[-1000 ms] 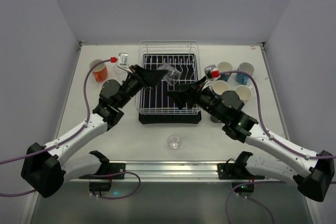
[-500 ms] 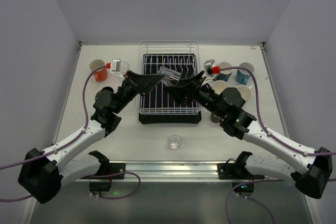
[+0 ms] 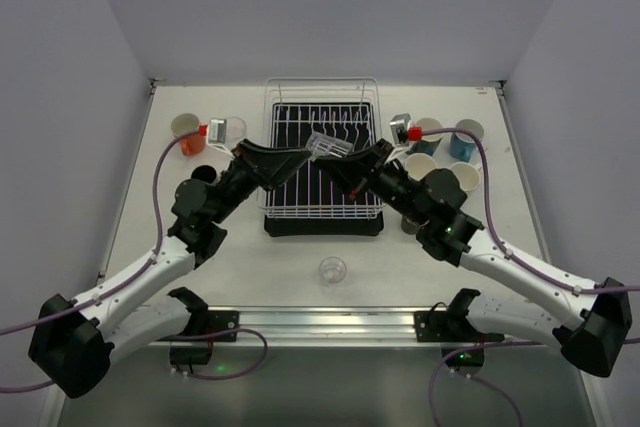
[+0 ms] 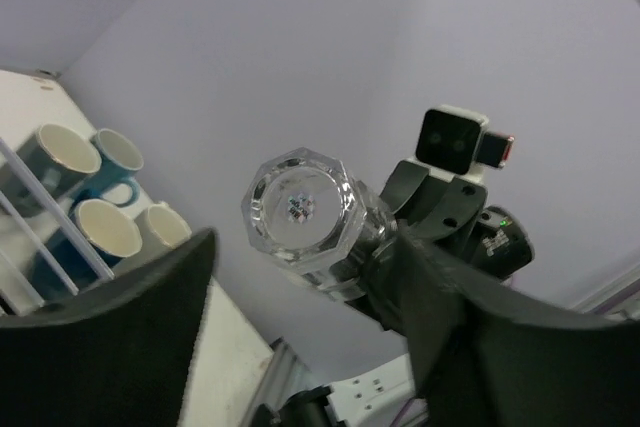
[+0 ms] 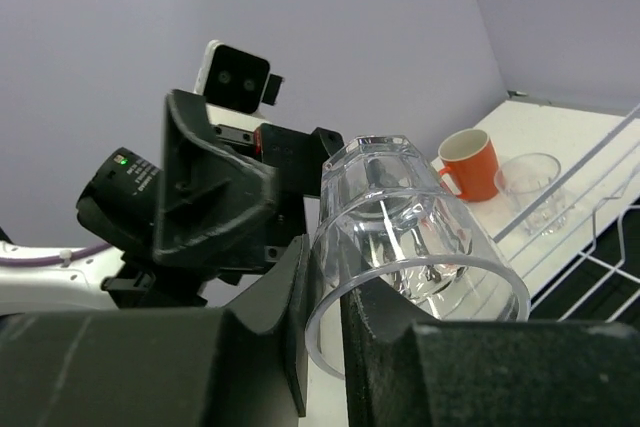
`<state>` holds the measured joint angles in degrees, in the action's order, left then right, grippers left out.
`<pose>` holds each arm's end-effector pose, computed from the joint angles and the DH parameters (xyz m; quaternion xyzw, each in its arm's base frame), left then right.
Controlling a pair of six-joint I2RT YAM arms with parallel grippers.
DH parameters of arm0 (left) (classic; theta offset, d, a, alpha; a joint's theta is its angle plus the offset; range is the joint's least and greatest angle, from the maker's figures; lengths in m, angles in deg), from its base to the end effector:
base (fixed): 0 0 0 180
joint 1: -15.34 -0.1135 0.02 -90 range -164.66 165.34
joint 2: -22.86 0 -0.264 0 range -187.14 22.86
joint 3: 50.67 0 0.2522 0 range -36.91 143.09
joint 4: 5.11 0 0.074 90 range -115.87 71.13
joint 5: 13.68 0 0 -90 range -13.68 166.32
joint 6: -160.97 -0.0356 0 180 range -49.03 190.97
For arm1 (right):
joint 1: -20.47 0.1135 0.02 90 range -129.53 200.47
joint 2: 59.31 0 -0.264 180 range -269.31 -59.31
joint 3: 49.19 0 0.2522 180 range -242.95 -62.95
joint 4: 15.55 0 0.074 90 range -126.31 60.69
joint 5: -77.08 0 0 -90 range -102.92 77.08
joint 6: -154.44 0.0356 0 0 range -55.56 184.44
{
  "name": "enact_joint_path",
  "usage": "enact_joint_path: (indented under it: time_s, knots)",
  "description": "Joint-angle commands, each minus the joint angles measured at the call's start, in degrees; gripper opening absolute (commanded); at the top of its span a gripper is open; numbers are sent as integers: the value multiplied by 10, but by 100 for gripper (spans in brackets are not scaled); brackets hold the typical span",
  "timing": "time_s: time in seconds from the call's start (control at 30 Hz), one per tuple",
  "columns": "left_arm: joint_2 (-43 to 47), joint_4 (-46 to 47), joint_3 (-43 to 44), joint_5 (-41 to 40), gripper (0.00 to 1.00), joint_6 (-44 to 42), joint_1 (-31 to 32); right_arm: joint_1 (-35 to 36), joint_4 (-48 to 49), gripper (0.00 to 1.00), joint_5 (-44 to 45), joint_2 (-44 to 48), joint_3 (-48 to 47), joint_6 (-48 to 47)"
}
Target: Unload the cups from the dish rack
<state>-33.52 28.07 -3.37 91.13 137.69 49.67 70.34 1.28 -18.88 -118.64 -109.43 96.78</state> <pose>0.1781 -0.1326 0.3378 -0.0466 0.5481 -0.6869 0.4749 0.1530 0.1872 0.3779 -0.1312 0.5755 0.5534 0.5876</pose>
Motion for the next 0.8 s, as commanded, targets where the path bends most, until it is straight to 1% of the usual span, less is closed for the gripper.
enact_joint_path:
  time_s: [0.0,0.03,0.07,0.1,0.13,0.17,0.2,0.23,0.27,0.3,0.33,0.37,0.4,0.43,0.47,0.5,0.57,0.6,0.7,0.77]
  knots:
    - [47,-84,27,-10,82,-88,1,-2,-72,0,16,40,-39,-10]
    - [56,-120,38,-14,86,-109,1,-1,-170,0,10,40,-54,-14]
    - [63,-194,63,-20,90,-133,1,0,-220,0,3,42,-83,-19]
    - [78,-227,76,-32,97,-176,1,1,-264,0,-10,41,-97,-27]
    - [86,-260,86,-37,99,-199,1,4,-361,0,-12,40,-108,-33]
    - [94,-326,105,-45,100,-221,1,18,-405,0,-7,39,-127,-41]
    - [110,-357,114,-64,100,-264,1,28,-444,0,2,37,-134,-53]
    - [121,-388,120,-72,100,-284,1,52,-514,0,28,35,-140,-55]
    - [130,-446,129,-84,100,-323,1,65,-549,0,37,33,-149,-57]
    - [150,-473,136,-111,100,-343,1,79,-581,0,49,30,-156,-57]
    - [160,-514,141,-126,100,-359,1,108,-642,0,76,18,-162,-55]
    - [170,-568,151,-142,100,-375,1,120,-674,0,85,10,-175,-53]
    - [194,-590,155,-183,100,-404,1,130,-703,0,89,2,-182,-50]
    - [207,-612,157,-202,100,-418,1,150,-747,0,93,-16,-187,-48]
    - [218,-653,163,-225,100,-444,1,159,-765,0,105,-24,-194,-43]
    - [242,-672,166,-274,100,-456,1,167,-780,0,109,-32,-197,-40]
    - [266,-717,168,-319,100,-473,0,189,-809,0,111,-58,-206,-37]
    - [290,-727,167,-354,100,-486,1,202,-827,0,111,-68,-211,-33]
    - [335,-744,151,-403,100,-497,1,219,-852,0,118,-118,-234,-32]
    - [354,-742,133,-417,100,-499,1,230,-867,0,118,-154,-247,-36]
